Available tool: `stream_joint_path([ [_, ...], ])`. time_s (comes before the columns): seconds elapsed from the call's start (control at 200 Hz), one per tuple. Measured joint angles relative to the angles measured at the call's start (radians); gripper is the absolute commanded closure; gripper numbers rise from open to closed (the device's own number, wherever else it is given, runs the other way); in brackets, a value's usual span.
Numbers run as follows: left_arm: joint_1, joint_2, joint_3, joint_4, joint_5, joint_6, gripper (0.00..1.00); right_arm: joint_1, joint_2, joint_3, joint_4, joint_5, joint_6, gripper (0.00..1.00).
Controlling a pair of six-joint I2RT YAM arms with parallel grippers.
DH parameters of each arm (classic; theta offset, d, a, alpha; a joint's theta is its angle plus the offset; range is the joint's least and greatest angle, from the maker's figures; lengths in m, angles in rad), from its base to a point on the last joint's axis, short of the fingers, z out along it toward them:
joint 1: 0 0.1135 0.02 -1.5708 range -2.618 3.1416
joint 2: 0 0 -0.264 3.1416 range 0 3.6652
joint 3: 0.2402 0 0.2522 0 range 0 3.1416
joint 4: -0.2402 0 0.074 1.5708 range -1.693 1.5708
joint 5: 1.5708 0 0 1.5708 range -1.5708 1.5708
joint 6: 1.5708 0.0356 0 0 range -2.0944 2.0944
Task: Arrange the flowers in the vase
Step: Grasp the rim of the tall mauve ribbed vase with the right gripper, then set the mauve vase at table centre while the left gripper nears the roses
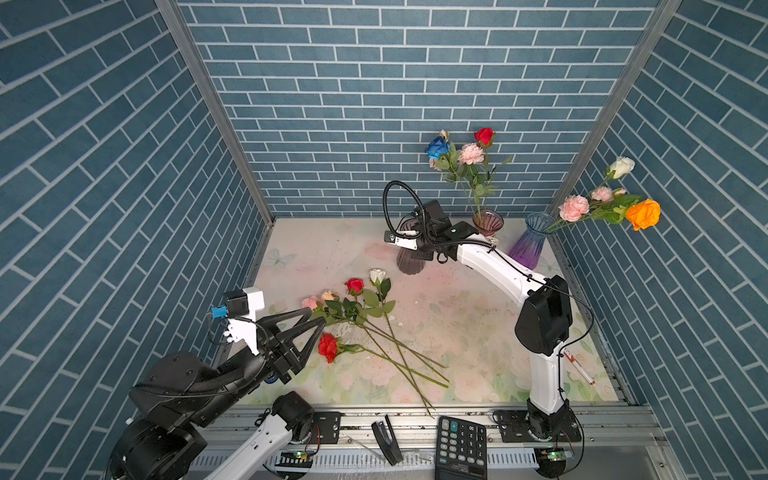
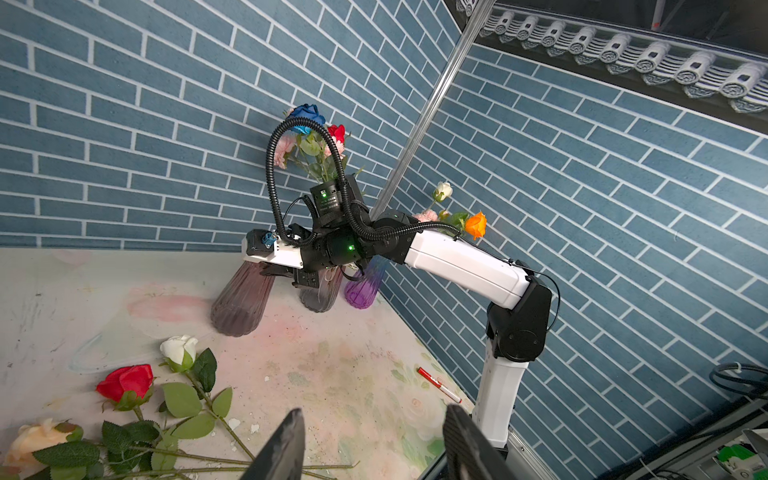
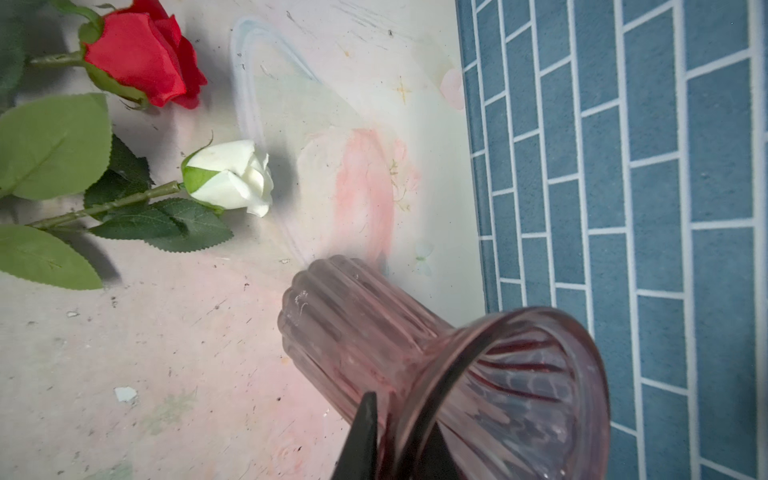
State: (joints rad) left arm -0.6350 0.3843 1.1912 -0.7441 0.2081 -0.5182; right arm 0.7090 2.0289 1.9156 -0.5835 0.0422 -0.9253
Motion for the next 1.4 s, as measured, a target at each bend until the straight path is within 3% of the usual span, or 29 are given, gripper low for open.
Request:
stream_joint_path([
  [0.305,0.0,0.004,0.012,0.008,0.019,-0.01,0.45,0.023,-0.11,-0.109,-0.075,0.029,0.013,1.0],
  [0.59,0.0,0.011,-0.046,0.063,0.087,-0.051,0.45,0.142,-0.467,-0.417,-0.17,0.079,0.157,1.0],
  [0.795,0.0,0.032,-0.073,0.074,0.14,-0.05,0.44,0.236,-0.676,-0.531,-0.216,0.094,0.31,1.0],
  [1.045,0.0,0.028,-0.148,0.105,0.187,-0.059,0.44,0.298,-0.672,-0.568,-0.28,0.154,0.397,1.0],
  [1.4,0.0,0.052,-0.194,0.139,0.216,-0.058,0.42,0.32,-0.608,-0.587,-0.293,0.216,0.406,1.0],
])
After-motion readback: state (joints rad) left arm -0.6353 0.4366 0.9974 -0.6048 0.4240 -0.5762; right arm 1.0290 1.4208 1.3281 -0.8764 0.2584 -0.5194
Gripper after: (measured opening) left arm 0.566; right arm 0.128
